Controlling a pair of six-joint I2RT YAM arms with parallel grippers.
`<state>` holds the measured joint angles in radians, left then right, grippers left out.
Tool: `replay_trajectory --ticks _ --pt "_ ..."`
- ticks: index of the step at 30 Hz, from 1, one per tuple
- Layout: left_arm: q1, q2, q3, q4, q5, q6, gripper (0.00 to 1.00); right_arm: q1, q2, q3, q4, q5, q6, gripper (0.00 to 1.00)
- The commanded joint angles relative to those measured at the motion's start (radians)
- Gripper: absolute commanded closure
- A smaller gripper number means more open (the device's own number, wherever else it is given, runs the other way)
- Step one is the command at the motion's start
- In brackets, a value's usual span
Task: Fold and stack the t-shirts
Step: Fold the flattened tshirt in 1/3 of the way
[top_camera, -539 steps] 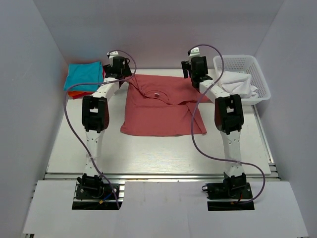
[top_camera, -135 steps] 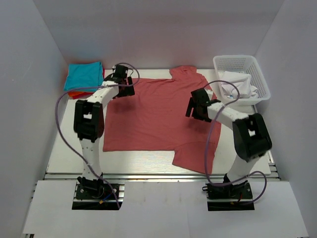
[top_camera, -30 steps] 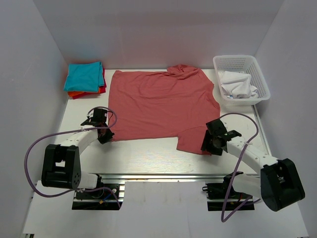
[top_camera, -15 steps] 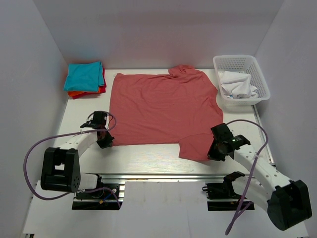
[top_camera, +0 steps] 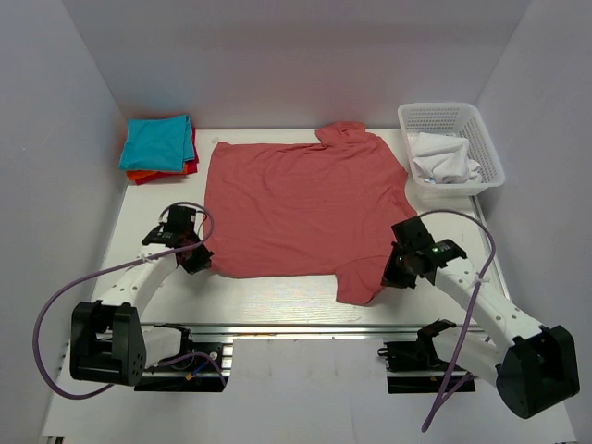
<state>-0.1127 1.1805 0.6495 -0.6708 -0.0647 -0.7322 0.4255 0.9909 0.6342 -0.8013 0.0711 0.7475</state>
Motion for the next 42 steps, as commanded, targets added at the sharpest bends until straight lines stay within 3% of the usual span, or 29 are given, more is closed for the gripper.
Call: replay_trajectory --ticks 1,4,10,15,35,40,42 --pt "0.011 0.037 0.084 0.060 0.042 0.024 1.00 -0.004 0.047 0.093 0.177 0.010 -0.053 1.00" --pt "0.011 0.116 0.168 0.060 0.016 0.036 1.00 -0.013 0.130 0.201 0.232 0.062 -0.056 1.00" --pt "0.021 0.244 0.320 0.051 -0.036 0.036 1.00 -0.059 0.201 0.262 0.372 0.122 -0.008 1.00" --pt "0.021 0.342 0.455 -0.013 -0.128 0.036 1.00 -0.090 0.278 0.372 0.361 0.156 -0.048 1.00" --pt "0.048 0.658 0.748 0.031 -0.198 0.085 1.00 -0.203 0.689 0.722 0.433 0.147 -0.158 1.00" --pt "0.058 0.740 0.814 0.013 -0.222 0.076 1.00 -0.218 0.858 0.846 0.429 0.141 -0.166 1.00" --pt "0.067 0.789 0.854 0.013 -0.222 0.076 0.94 -0.225 0.908 0.884 0.419 0.156 -0.166 1.00"
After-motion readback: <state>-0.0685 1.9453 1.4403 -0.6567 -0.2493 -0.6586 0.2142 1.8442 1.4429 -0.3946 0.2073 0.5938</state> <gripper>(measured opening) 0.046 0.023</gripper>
